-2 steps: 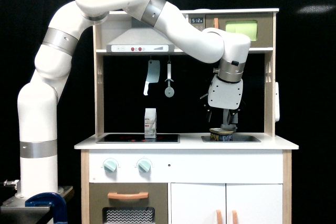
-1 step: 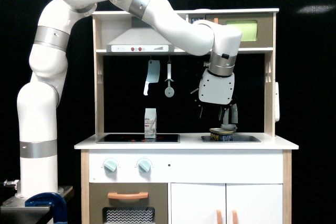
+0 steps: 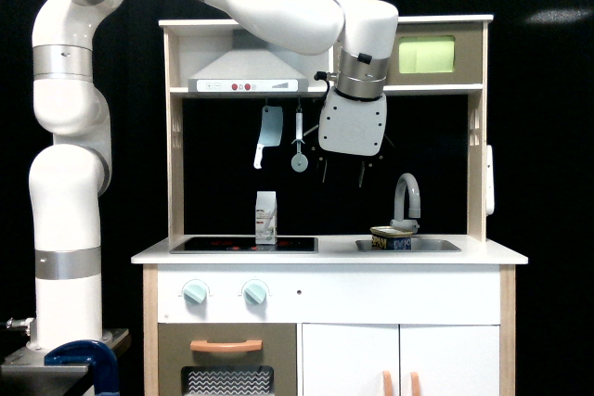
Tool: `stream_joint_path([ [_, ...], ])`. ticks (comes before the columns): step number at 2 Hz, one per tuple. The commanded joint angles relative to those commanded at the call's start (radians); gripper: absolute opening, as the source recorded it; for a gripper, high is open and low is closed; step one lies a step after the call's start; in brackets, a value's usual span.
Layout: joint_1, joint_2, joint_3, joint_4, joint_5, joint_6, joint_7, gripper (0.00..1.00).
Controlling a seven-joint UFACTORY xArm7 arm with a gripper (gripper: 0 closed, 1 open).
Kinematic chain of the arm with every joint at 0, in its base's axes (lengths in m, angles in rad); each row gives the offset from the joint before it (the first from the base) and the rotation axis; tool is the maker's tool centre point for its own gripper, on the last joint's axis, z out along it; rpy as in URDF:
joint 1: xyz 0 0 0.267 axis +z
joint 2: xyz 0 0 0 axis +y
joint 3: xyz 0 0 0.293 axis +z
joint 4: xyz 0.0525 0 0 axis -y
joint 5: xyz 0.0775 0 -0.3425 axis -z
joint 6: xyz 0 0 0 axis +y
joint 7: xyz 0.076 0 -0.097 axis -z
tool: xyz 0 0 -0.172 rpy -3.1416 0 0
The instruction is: Put the canned spam into the sink
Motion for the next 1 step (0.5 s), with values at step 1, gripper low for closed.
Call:
stream_joint_path([
  [1,-0.047,-0.11,-0.043,-0.091,-0.05,0.048,-0.056,1.0],
])
